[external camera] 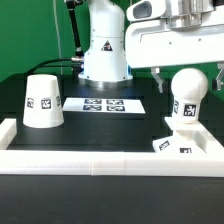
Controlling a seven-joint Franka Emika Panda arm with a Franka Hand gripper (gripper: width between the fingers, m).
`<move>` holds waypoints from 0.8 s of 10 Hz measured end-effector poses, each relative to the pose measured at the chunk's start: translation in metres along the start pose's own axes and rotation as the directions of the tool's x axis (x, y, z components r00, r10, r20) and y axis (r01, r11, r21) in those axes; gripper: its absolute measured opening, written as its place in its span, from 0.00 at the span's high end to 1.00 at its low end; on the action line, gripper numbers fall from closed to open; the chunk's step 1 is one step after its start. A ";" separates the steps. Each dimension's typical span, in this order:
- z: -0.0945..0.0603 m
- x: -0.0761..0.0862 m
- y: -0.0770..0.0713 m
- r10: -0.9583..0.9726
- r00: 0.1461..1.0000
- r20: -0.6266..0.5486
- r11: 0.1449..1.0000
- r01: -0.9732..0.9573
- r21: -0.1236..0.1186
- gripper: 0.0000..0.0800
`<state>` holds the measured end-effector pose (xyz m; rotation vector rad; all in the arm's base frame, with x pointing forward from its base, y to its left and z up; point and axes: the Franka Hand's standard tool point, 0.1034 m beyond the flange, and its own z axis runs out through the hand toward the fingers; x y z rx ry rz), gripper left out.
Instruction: Assemble lamp
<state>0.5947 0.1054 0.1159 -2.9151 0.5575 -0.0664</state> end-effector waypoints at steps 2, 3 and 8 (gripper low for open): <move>0.000 -0.001 -0.001 -0.230 0.973 -0.004 0.973 0.230 -0.031 0.13; 0.000 -0.001 -0.002 -0.395 0.919 0.002 0.917 0.395 -0.054 0.13; -0.002 0.002 -0.002 -0.777 0.628 0.035 0.624 0.777 -0.077 0.13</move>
Offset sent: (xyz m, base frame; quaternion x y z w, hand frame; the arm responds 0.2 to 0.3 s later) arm 0.0025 0.0043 0.0073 -0.0502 0.0052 -0.3571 0.9327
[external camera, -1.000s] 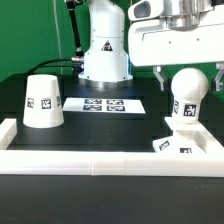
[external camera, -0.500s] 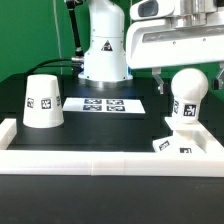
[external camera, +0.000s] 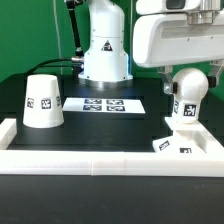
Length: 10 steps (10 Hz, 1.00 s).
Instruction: Assemble lamp
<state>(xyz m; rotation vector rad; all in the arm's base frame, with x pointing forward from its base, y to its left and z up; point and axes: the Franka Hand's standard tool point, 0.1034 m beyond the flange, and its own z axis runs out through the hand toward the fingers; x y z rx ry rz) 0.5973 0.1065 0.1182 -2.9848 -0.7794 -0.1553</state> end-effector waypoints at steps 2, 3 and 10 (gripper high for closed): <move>0.000 -0.001 0.001 -0.116 0.993 0.001 0.993 0.116 -0.001 0.13; 0.000 -0.001 0.002 -0.197 0.980 0.002 0.980 0.197 -0.003 0.13; 0.002 -0.002 0.000 -0.764 0.642 0.069 0.643 0.766 -0.007 0.13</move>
Offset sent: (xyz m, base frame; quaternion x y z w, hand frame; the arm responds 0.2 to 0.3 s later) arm 0.0068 0.0098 0.0034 -0.0490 0.0220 -0.3473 0.9362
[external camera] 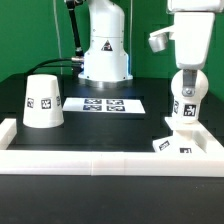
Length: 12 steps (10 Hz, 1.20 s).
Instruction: Assemble lamp
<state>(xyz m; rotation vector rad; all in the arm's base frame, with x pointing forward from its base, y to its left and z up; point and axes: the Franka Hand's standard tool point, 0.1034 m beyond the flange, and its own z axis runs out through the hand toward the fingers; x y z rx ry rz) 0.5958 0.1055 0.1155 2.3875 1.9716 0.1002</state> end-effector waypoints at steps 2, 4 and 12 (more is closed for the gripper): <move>0.001 0.001 0.000 -0.145 0.989 0.015 0.989 0.145 -0.003 0.13; 0.001 0.000 0.000 -0.196 0.980 0.019 0.981 0.196 -0.004 0.13; 0.001 -0.003 0.001 -0.005 1.000 0.016 1.000 0.005 -0.005 0.28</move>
Offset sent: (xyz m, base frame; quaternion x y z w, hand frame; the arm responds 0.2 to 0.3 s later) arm 0.0013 0.0065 0.0016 -0.0016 0.0023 -0.1152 0.9933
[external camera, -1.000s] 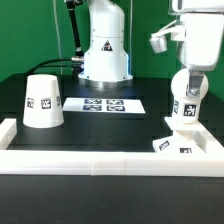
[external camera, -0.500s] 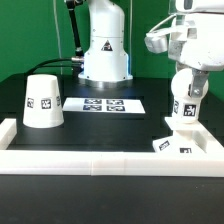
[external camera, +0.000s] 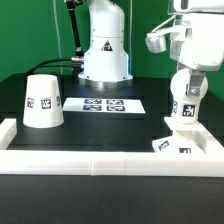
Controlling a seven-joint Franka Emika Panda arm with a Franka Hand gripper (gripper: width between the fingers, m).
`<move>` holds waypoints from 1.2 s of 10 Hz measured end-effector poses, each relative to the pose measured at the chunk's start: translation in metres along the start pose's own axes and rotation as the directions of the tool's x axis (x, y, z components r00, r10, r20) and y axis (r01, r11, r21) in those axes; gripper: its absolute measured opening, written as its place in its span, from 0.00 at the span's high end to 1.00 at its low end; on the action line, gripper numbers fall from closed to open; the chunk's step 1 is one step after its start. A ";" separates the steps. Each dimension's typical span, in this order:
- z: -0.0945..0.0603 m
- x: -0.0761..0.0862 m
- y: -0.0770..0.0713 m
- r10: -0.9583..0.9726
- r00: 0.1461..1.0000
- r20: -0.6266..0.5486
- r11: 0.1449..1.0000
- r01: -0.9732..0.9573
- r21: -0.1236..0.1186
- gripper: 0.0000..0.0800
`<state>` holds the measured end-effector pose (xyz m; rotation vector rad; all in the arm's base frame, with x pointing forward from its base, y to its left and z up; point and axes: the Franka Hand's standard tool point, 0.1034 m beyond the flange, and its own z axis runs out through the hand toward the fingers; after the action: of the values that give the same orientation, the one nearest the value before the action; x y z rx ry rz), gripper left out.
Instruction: Assemble lamp
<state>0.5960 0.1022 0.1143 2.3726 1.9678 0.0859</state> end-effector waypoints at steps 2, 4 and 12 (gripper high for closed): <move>0.000 -0.001 0.000 0.231 0.973 -0.003 0.973 -0.231 -0.005 0.28; 0.000 0.000 0.000 0.405 0.914 -0.010 0.914 -0.405 -0.009 0.28; 0.001 0.001 0.002 0.811 0.583 -0.046 0.584 -0.812 0.001 0.28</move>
Offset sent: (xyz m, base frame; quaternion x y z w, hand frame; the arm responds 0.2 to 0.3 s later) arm -0.0038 -0.0066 -0.0001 -0.0140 -0.0102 0.1953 0.9806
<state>0.5981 0.1027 0.1132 3.0459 0.6788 0.1886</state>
